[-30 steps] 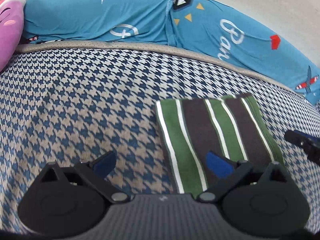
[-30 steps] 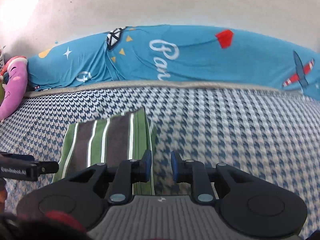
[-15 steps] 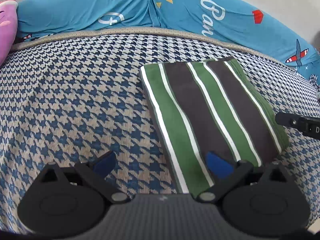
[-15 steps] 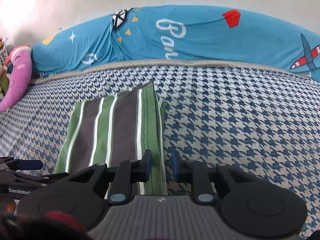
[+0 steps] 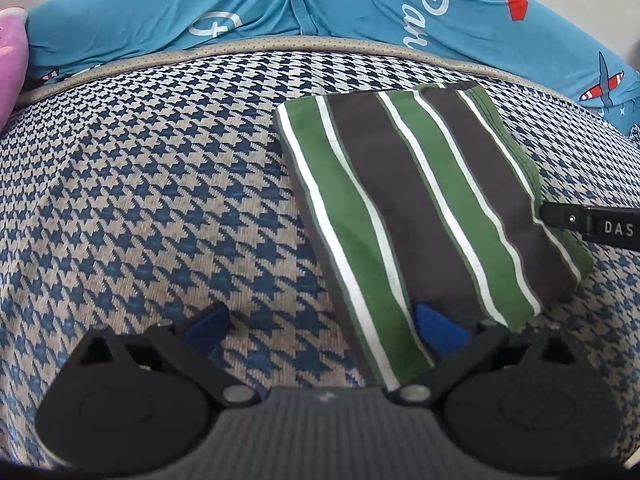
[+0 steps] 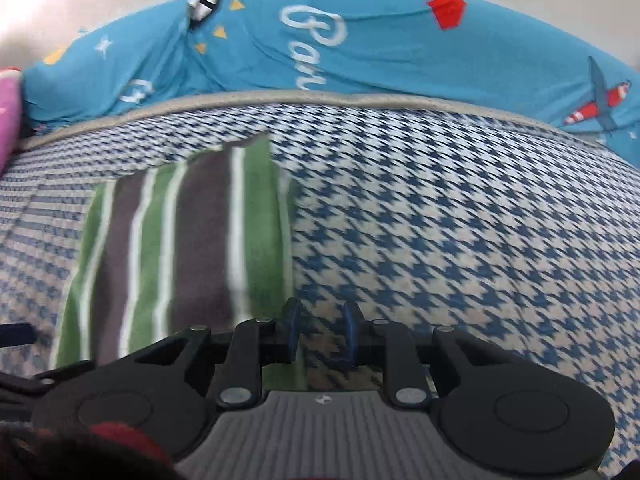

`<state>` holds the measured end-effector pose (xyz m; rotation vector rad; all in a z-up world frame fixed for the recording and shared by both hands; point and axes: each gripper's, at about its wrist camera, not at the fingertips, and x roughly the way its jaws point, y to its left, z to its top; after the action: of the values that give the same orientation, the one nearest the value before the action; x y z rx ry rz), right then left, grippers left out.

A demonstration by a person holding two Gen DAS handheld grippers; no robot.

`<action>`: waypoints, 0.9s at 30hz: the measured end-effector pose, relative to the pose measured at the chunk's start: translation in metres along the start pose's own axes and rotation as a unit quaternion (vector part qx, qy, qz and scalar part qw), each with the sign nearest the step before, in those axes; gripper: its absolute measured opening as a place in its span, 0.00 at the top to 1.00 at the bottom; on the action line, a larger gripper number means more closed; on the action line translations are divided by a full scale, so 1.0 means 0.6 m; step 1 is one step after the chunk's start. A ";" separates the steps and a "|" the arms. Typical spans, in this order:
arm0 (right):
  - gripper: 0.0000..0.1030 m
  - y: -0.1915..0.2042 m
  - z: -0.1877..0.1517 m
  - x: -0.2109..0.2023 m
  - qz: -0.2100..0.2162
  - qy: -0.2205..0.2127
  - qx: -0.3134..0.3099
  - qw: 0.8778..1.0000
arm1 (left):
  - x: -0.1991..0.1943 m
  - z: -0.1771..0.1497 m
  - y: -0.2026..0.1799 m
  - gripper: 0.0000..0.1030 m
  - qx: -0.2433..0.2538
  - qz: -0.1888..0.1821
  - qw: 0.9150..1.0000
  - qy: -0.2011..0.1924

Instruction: Fold clothes

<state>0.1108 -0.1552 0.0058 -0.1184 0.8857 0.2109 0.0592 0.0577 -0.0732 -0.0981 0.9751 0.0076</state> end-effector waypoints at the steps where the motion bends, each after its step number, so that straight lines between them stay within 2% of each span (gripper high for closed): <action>1: 0.80 -0.002 0.001 -0.003 -0.002 0.001 0.006 1.000 | 0.000 -0.001 -0.002 0.00 -0.001 0.001 1.000 0.001; 8: 0.76 -0.012 0.004 -0.061 0.013 -0.029 0.045 0.998 | -0.013 0.002 -0.022 0.00 -0.011 0.007 1.000 0.010; 11: 0.70 -0.010 -0.002 -0.084 0.019 -0.031 0.059 0.998 | -0.023 0.005 -0.029 0.00 -0.011 0.012 1.000 0.009; 17: 0.62 0.004 -0.028 -0.119 0.024 -0.042 0.062 0.997 | -0.060 -0.021 -0.033 0.00 -0.013 0.017 1.000 -0.002; 19: 0.55 0.005 -0.034 -0.123 0.024 -0.045 0.063 0.997 | -0.067 -0.025 -0.035 0.00 -0.015 0.018 1.000 -0.002; 21: 0.52 0.007 -0.042 -0.127 0.021 -0.046 0.065 0.997 | -0.073 -0.030 -0.037 0.00 -0.016 0.017 1.000 -0.002; 27: 0.51 0.012 -0.056 -0.123 0.021 -0.032 0.061 0.997 | -0.100 -0.065 -0.054 0.00 -0.020 0.024 1.000 0.001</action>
<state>0.0383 -0.1643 0.0422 0.0208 0.8358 0.1979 -0.0049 0.0243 -0.0430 -0.1116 0.9791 0.0702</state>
